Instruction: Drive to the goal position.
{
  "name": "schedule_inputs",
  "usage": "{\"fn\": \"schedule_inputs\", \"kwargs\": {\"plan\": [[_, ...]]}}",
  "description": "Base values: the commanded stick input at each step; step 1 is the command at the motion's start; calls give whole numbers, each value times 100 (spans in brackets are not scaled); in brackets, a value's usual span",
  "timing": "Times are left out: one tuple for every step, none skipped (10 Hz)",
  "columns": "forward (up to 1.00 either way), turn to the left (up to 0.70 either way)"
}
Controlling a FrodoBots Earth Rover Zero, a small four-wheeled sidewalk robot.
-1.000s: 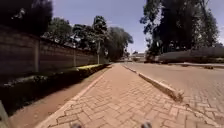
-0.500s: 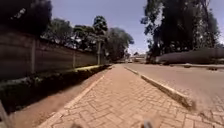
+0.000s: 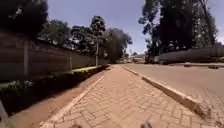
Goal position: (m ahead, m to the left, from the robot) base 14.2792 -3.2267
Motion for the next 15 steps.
{"fn": "schedule_inputs", "kwargs": {"plan": [[70, -1], [70, -3], [70, -35], [70, -35], [70, 0], [70, 0], [70, 0], [70, 0], [70, 0], [70, 0], [70, 0], [70, 0], [70, 0], [70, 0], [70, 0]]}}
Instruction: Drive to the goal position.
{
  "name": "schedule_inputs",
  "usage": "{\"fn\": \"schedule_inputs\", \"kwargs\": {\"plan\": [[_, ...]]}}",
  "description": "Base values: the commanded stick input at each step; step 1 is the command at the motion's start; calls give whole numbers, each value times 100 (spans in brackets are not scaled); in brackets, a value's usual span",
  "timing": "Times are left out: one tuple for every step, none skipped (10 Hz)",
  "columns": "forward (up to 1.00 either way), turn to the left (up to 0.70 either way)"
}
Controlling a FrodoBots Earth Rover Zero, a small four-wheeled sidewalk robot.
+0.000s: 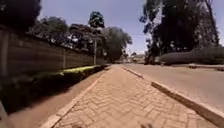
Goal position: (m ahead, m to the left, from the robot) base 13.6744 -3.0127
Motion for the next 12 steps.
{"fn": "schedule_inputs", "kwargs": {"plan": [[70, -10], [70, -26], [70, -30], [70, -19], [70, 0], [70, 0], [70, 0], [70, 0], [70, 0], [70, 0], [70, 0], [70, -19]]}}
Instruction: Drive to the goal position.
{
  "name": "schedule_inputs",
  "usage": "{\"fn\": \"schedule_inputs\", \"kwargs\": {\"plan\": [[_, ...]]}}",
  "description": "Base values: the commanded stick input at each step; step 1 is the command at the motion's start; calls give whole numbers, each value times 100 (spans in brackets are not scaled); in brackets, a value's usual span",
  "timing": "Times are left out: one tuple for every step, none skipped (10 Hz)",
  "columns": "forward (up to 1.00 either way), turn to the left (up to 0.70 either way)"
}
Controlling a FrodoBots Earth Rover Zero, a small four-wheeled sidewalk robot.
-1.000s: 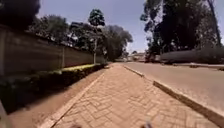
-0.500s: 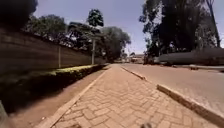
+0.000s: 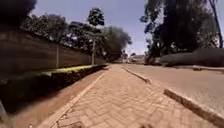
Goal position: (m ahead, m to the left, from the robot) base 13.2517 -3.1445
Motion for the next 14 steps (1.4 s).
{"fn": "schedule_inputs", "kwargs": {"plan": [[70, -31], [70, -35], [70, -35], [70, 0], [70, 0], [70, 0], [70, 0], [70, 0], [70, 0], [70, 0], [70, 0], [70, 0], [70, 0], [70, 0]]}}
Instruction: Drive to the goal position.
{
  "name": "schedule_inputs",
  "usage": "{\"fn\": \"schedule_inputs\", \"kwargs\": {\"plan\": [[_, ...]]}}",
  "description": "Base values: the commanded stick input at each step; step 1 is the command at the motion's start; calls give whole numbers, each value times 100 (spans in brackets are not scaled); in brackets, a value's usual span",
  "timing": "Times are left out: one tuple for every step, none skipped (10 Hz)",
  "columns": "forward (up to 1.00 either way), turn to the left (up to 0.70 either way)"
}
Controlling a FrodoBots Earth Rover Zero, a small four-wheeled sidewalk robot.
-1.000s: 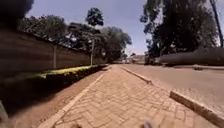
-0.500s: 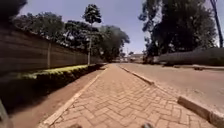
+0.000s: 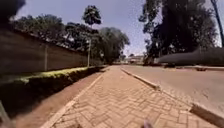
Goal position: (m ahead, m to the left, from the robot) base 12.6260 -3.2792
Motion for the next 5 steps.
{"fn": "schedule_inputs", "kwargs": {"plan": [[70, -35], [70, -35], [70, 0], [70, 0], [70, 0]]}}
